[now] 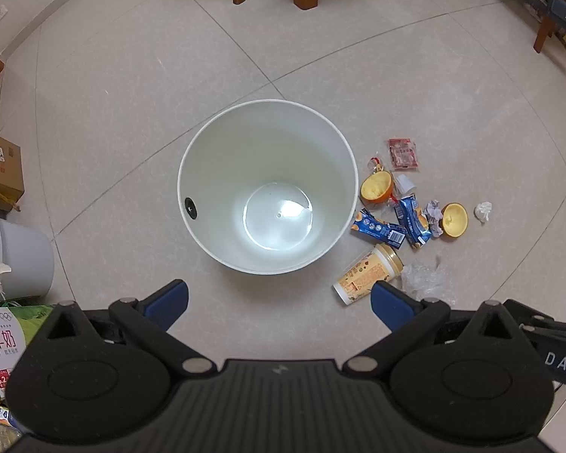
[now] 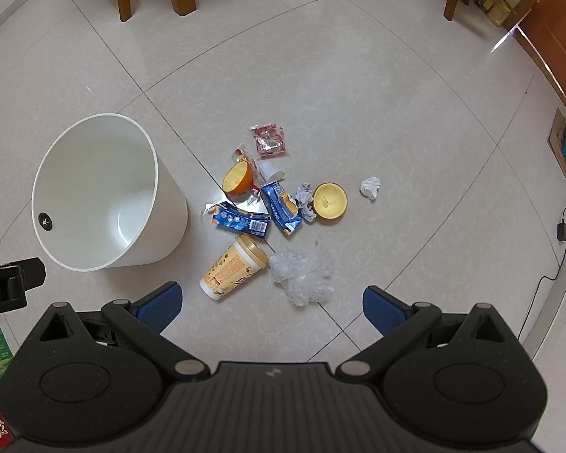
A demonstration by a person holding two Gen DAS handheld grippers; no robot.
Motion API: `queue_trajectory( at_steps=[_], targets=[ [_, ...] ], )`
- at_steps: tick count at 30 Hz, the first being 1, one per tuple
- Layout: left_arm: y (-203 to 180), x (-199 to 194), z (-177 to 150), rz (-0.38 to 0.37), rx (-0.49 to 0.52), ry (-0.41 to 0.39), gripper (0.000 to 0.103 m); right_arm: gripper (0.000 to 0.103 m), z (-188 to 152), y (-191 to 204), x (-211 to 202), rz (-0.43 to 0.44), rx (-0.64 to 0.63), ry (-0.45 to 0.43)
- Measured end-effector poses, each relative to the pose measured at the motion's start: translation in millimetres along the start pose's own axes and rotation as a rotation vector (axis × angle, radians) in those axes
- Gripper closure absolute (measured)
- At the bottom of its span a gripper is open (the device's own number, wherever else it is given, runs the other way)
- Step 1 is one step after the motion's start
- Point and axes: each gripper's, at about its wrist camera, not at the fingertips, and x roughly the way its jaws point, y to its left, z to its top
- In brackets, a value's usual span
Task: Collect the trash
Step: 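Move both tools toward the white bin and the trash pile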
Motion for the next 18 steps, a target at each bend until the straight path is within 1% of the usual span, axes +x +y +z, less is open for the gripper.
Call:
queue_trajectory(
  at_steps=[7, 14, 18],
  targets=[
    [-1.8, 1.3, -2.7, 0.001, 0.004, -0.006, 0.001, 0.000, -0.5, 1.5, 1.1, -0.001, -0.001, 0.000],
    [-2.2, 2.4, -3.2, 0.012, 0.021, -0.030, 0.001, 0.000, -1.0, 2.3, 2.1, -0.002, -0.007, -0.001],
    [-1.1, 6.3, -1.1, 0.016, 0.005, -0.032, 0.001, 0.000, -1.1, 2.3, 3.3, -0.001, -0.014, 0.000]
  ],
)
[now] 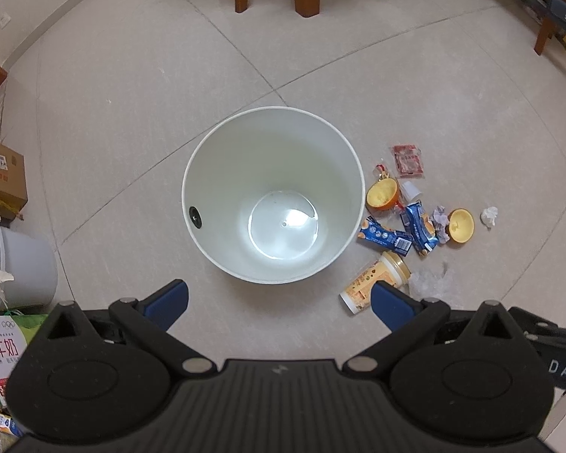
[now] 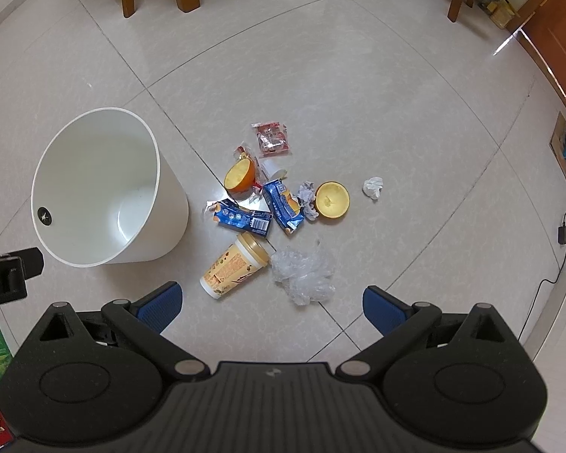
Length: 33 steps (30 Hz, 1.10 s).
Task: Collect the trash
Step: 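Move both tools toward the white bin and the trash pile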
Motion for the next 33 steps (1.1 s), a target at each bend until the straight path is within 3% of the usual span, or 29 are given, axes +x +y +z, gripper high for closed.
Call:
queue_trajectory(
  at_steps=[17, 33],
  targets=[
    [15.1, 41.0, 0.9, 0.042, -0.055, -0.008, 0.001, 0.000, -7.7, -0.1, 36.7, 0.006, 0.006, 0.014],
    [40.8, 106.3, 8.6, 0.102, -0.106, -0.017, 0.001, 0.000, -3.9, 8.3, 86.5, 0.026, 0.019, -0.003]
  ],
)
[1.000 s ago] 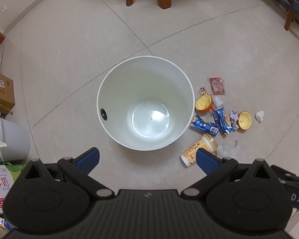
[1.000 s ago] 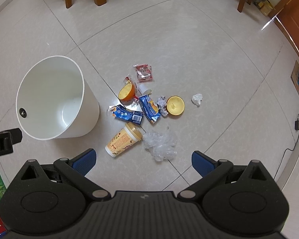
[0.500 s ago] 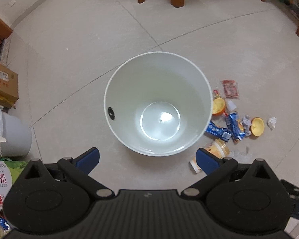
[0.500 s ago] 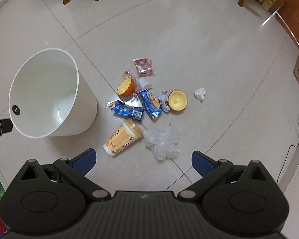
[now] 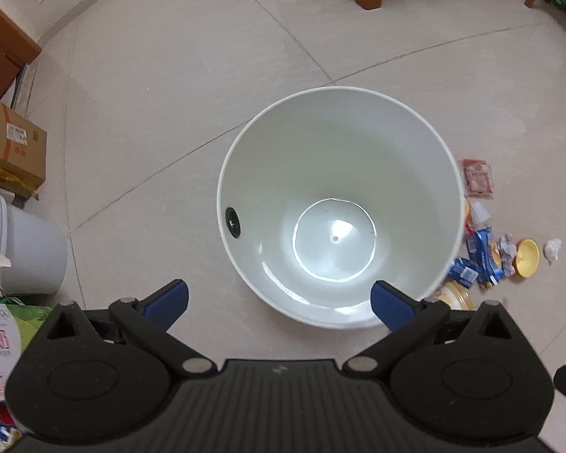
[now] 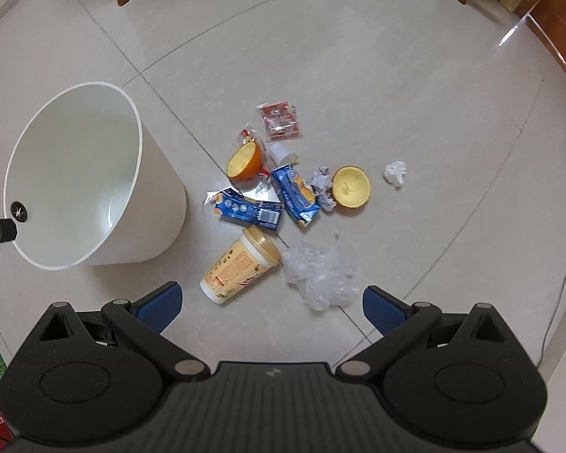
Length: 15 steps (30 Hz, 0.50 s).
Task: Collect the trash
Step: 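Move both tools toward the white bin and the trash pile, then clamp the bin rim with the left gripper while the right grasps the milk tea cup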
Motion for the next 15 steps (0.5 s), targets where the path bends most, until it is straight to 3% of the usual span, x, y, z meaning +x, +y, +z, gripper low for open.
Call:
queue_trajectory(
  at_steps=[7, 15],
  targets=[
    [17.2, 38.4, 3.3, 0.027, -0.045, -0.026, 0.001, 0.000, -1.9, 20.0, 34.6, 0.006, 0.002, -0.003],
    [40.8, 78.6, 7.8, 0.009, -0.123, -0.032, 0.002, 0.000, -5.0, 34.9, 65.3, 0.016, 0.000, 0.008]
  ],
)
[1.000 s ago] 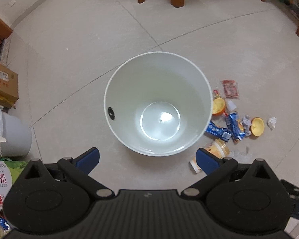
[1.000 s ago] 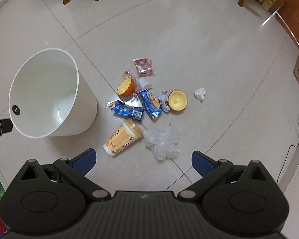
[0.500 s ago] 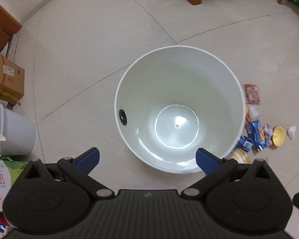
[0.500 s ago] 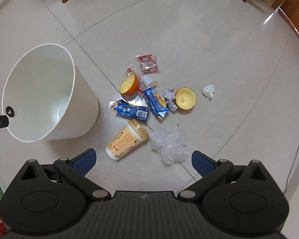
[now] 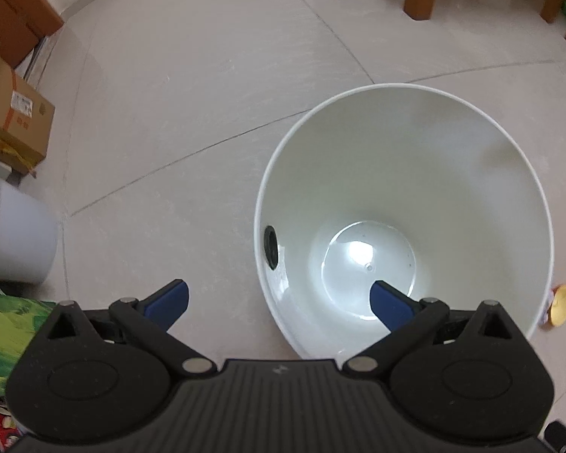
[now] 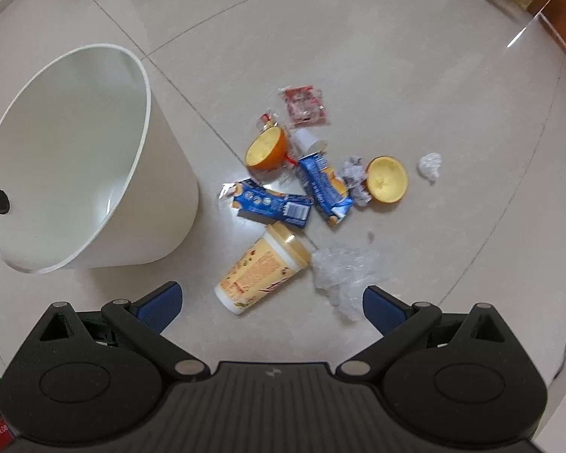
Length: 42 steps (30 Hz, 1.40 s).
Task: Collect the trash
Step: 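Clamp the bin rim with the left gripper while the right grasps the milk tea cup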
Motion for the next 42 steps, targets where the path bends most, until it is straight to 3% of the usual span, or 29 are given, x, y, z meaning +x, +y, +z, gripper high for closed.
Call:
queue_trajectory(
  at_steps=[6, 8, 11, 15, 23, 32, 38, 40, 42],
  targets=[
    [-0.8, 15.3, 6.2, 0.015, -0.003, -0.006, 0.025, 0.000, 1.4, 0.5, 15.7, 0.002, 0.004, 0.017],
    [0.1, 19.1, 7.6, 0.004, -0.012, -0.009, 0.041, 0.000, 0.6, -0.5, 19.8, 0.006, 0.011, 0.025],
    [6.8, 26.5, 10.0, -0.005, -0.047, -0.002, 0.052, 0.000, -0.7, -0.9, 25.2, 0.008, 0.013, 0.033],
    [13.9, 36.3, 12.3, -0.011, -0.076, 0.008, 0.062, 0.000, -3.8, -0.1, 31.4, 0.013, 0.023, 0.047],
    [17.0, 45.6, 19.6, -0.008, -0.062, 0.011, 0.091, 0.000, -6.6, 0.4, 40.9, 0.015, 0.020, 0.054],
    [24.1, 50.6, 30.4, -0.038, 0.017, 0.012, 0.092, 0.000, -10.6, -10.1, 52.0, 0.047, -0.009, 0.001],
    [26.3, 49.4, 40.2, -0.057, 0.020, 0.010, 0.092, 0.000, -9.5, -10.0, 78.4, 0.077, -0.176, -0.060],
    [26.2, 47.2, 36.7, -0.052, -0.006, 0.011, 0.092, 0.000, -6.5, -13.2, 94.6, 0.082, -0.190, -0.044],
    [24.4, 44.7, 34.1, -0.047, -0.022, 0.012, 0.092, 0.000, -3.5, -19.8, 114.1, 0.089, -0.121, 0.008]
  ],
)
